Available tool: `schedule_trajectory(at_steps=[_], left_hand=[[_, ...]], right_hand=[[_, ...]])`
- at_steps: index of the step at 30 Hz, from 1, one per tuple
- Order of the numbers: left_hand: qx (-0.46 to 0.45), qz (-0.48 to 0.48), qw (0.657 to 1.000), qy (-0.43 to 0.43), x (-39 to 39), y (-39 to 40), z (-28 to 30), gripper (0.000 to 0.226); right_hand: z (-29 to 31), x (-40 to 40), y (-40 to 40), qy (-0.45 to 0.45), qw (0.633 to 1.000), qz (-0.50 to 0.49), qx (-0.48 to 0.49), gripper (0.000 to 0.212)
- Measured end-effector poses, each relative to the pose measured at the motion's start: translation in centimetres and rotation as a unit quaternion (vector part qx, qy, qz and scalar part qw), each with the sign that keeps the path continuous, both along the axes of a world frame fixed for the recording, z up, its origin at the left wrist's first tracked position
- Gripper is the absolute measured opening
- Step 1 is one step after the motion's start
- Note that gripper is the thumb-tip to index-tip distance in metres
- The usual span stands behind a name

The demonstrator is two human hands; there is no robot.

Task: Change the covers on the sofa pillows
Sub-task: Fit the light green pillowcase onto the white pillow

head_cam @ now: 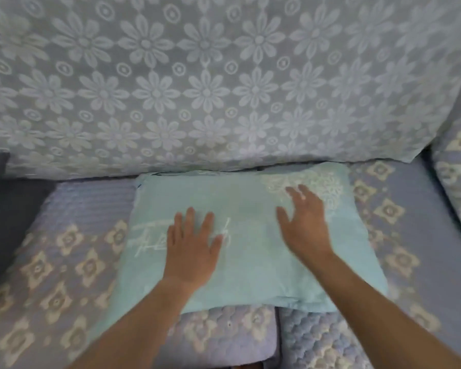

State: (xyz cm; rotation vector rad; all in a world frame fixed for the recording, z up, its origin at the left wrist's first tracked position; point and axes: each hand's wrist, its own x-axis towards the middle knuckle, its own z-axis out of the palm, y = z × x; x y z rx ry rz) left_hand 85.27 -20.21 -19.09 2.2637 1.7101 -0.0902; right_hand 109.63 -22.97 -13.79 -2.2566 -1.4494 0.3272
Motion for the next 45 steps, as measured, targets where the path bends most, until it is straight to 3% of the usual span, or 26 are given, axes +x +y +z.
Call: schedule_trajectory(at_steps=[3,5,7,9,11,13,16,19,21,23,25,28,31,33,35,37,40,42,45], left_hand=[[0.032,-0.074,0.997,0.003,5.5,0.5,-2.0,0.060],[0.039,-0.094,0.994,0.031,6.5,1.3,-5.0,0.061],[0.008,-0.041,0.996,0.084,3.7,1.4,-7.9,0.066],[-0.019,0.026,0.989,0.143,-0.8,0.9,-9.4,0.069],[-0.060,0.084,0.981,0.161,-4.1,1.3,-9.4,0.068],[-0.084,0.119,0.978,0.147,-4.9,2.4,-8.1,0.068],[-0.080,0.129,0.979,0.134,-3.7,3.1,-6.9,0.070],[-0.009,0.117,0.989,0.086,0.1,3.4,-6.0,0.067],[0.039,0.029,0.998,0.031,3.6,2.9,-5.8,0.063],[0.069,-0.097,0.993,0.022,5.4,2.1,-6.2,0.060],[0.064,-0.130,0.988,0.053,3.7,1.9,-7.3,0.062],[0.018,0.068,0.992,0.107,-2.6,2.6,-7.9,0.066],[-0.106,0.289,0.950,0.058,-7.9,3.8,-8.1,0.082],[-0.139,0.385,0.910,-0.063,-8.9,4.9,-7.7,0.107],[-0.131,0.461,0.868,-0.128,-8.1,5.4,-6.2,0.117],[-0.144,0.495,0.843,-0.154,-7.3,4.9,-5.1,0.114],[-0.154,0.530,0.794,-0.254,-7.3,2.9,-4.3,0.122],[-0.154,0.532,0.772,-0.312,-5.6,2.1,-1.6,0.107],[-0.149,0.503,0.766,-0.371,2.6,3.3,7.4,0.073]], right_hand=[[-3.1,-3.6,0.7,-0.104,0.983,0.150,0.025,0.056],[-6.9,-0.7,0.3,-0.160,0.965,0.207,-0.032,0.060],[-12.1,7.0,-2.7,-0.187,0.955,0.093,-0.210,0.075],[-14.9,15.1,-6.9,-0.096,0.905,-0.116,-0.399,0.096],[-14.7,18.2,-9.6,0.020,0.875,-0.168,-0.454,0.097],[-12.2,17.0,-9.1,0.024,0.906,-0.188,-0.379,0.072],[-9.8,13.1,-4.9,-0.080,0.964,-0.230,-0.110,0.042],[-8.9,7.8,0.2,-0.167,0.978,-0.107,0.066,0.045],[-9.0,2.9,2.1,-0.146,0.988,0.039,0.041,0.055],[-9.4,-0.7,1.9,-0.179,0.958,0.223,-0.038,0.062],[-11.5,1.2,0.6,-0.223,0.926,0.282,-0.118,0.064],[-13.7,8.8,-1.6,-0.192,0.954,0.092,-0.210,0.069],[-13.4,11.9,-3.5,-0.053,0.958,-0.104,-0.263,0.091],[-13.0,12.1,-3.2,0.113,0.932,-0.242,-0.246,0.115],[-12.8,12.7,-2.6,0.242,0.881,-0.337,-0.227,0.123],[-12.1,13.5,-2.4,0.306,0.854,-0.367,-0.208,0.100],[-7.5,14.4,-3.4,0.347,0.854,-0.369,-0.119,0.055],[-3.5,16.3,-4.4,0.337,0.858,-0.379,-0.087,0.050],[3.7,23.1,-5.0,0.309,0.863,-0.399,-0.012,0.068]])
